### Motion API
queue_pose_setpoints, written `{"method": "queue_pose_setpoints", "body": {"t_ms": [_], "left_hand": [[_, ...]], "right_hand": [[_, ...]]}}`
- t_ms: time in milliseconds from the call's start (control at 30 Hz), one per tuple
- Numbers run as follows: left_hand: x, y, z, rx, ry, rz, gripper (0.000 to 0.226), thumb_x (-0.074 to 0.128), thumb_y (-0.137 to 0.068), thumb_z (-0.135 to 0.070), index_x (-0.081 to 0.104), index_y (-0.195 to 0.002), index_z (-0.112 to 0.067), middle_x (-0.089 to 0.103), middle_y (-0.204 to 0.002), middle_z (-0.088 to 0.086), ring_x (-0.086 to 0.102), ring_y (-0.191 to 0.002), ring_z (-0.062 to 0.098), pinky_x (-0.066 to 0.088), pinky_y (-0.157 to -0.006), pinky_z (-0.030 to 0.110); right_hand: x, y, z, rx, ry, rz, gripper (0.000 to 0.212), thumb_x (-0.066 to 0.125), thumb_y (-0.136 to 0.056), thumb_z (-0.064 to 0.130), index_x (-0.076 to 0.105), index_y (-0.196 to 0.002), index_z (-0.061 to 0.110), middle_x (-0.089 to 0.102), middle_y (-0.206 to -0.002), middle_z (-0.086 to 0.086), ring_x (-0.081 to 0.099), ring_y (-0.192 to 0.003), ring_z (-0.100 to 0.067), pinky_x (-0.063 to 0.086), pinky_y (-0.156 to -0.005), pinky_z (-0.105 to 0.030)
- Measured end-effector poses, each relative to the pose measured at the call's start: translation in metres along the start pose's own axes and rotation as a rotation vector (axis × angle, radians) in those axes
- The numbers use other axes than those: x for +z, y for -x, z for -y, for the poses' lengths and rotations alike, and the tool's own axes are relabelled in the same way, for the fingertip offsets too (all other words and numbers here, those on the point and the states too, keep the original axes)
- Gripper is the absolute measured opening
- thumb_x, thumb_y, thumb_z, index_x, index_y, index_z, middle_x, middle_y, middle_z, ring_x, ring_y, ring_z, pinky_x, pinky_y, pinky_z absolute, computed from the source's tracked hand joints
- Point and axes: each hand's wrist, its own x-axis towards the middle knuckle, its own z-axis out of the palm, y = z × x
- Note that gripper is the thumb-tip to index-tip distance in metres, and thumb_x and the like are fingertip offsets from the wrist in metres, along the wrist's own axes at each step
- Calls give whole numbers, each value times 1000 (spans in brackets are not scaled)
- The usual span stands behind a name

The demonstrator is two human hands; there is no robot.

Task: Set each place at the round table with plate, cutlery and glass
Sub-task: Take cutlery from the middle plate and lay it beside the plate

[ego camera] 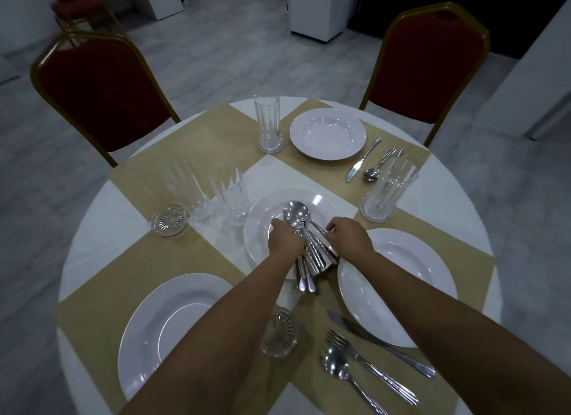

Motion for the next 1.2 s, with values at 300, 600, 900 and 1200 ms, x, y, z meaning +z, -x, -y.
{"method": "queue_pose_setpoints", "body": {"t_ms": [300,600,900,1200], "left_hand": [[20,-1,-12,62,-263,-76,79,62,-83,-3,16,-147,-5,59,-121,17,61,-109,34,53,-82,38],[-5,-15,0,-51,-4,1,56,80,-66,-12,49,-110,2,65,-92,15,69,-84,32,60,-73,42],[-48,1,37,-55,228,-9,16,77,-77,-5,63,-84,-4,65,-77,13,62,-64,25,56,-63,36],[-70,12,59,-92,395,25,13,73,-80,0,66,-90,4,66,-86,19,64,-75,26,58,-74,36]], "right_hand": [[-2,-2,-1,-11,12,36,23,54,-89,13,71,-105,17,69,-107,-3,63,-97,-21,45,-74,-27],[-3,3,1,-16,26,42,23,53,-89,14,71,-103,20,67,-107,-1,62,-97,-21,47,-75,-29],[19,27,36,-112,65,92,18,52,-88,15,69,-89,10,69,-88,-6,65,-80,-24,45,-63,-28],[28,36,64,-58,154,118,32,67,-83,37,59,-102,13,67,-95,-4,66,-88,-23,38,-60,-26]]}}
